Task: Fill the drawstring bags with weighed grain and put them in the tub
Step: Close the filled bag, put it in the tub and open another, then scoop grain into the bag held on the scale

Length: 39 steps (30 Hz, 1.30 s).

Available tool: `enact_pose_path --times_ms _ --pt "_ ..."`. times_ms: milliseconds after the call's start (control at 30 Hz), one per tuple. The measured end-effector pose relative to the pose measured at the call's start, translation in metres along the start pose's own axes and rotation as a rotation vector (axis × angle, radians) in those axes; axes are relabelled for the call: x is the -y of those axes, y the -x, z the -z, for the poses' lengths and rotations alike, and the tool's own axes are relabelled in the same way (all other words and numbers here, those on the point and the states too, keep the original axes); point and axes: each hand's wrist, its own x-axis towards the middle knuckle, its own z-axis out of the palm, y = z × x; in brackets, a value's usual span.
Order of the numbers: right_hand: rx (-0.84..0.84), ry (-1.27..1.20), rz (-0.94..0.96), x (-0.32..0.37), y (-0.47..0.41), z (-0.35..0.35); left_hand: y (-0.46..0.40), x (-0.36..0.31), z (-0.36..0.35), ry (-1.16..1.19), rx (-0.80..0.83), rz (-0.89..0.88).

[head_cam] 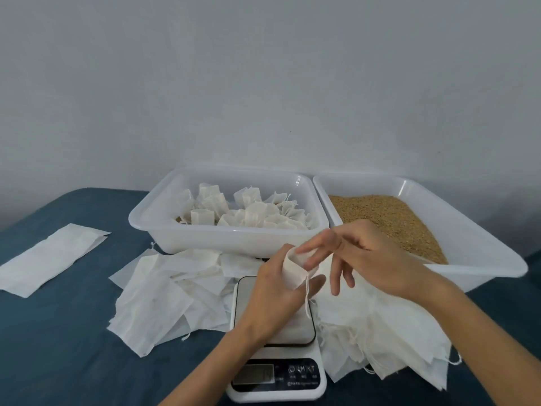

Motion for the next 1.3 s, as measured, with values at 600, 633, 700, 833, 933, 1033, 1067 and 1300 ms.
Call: enact_pose_path --times_ms 600,633,700,833,933,1033,1067,1300 --pt "-0.009 0.945 -0.722 -0.177 0.014 0.149 -0.010 0.019 0.006 0.225 -0.067 0.183" --pt "-0.057 0.938 -0.715 -0.180 0.015 0.152 -0.010 0.018 0.006 0.228 -0.074 0.182" --pt "-0.143 0.934 -0.705 -0.184 0.017 0.161 -0.011 0.018 0.006 0.220 -0.092 0.190" --pt "-0.248 1.003 -0.767 -0.189 0.013 0.176 -0.011 0.020 0.005 0.234 -0.099 0.200" --pt "-0.318 1.073 -0.788 -0.188 0.007 0.180 -0.011 0.019 0.006 0.234 -0.095 0.200" --pt "-0.301 1.204 -0.794 -0.185 -0.001 0.180 -0.012 0.019 0.007 0.241 -0.101 0.211" --pt "-0.284 1.257 -0.793 -0.184 -0.005 0.180 -0.012 0.019 0.007 0.251 -0.104 0.212" --pt "-0.086 1.260 -0.641 -0.181 -0.044 0.155 -0.013 0.018 0.008 0.242 -0.110 0.219"
